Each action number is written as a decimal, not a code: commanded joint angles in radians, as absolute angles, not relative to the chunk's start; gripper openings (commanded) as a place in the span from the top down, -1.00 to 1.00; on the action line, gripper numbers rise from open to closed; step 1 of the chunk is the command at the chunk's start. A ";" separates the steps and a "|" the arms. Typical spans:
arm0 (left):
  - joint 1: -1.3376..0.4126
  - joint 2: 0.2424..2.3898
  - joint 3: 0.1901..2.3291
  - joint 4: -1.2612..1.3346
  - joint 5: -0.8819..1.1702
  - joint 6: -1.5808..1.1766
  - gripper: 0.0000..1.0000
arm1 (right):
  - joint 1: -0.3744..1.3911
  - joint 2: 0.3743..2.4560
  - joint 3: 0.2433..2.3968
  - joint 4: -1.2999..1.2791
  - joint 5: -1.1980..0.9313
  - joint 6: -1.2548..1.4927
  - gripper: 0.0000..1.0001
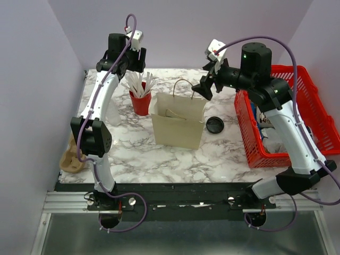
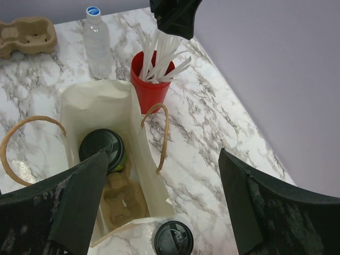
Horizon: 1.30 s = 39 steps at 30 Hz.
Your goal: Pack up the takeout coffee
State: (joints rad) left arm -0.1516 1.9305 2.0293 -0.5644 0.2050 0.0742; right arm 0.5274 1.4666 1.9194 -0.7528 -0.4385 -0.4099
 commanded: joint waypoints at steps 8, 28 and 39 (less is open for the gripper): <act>-0.146 1.997 2.071 -0.640 0.161 0.025 -0.48 | 0.520 1.401 1.835 -0.756 -0.364 -0.385 -0.86; -0.143 2.040 2.080 -0.635 0.170 0.020 0.15 | 0.520 1.411 1.836 -0.746 -0.347 -0.388 -0.86; -0.143 1.964 2.079 -0.638 0.186 0.046 1.00 | 0.520 1.411 1.821 -0.735 -0.339 -0.388 -0.86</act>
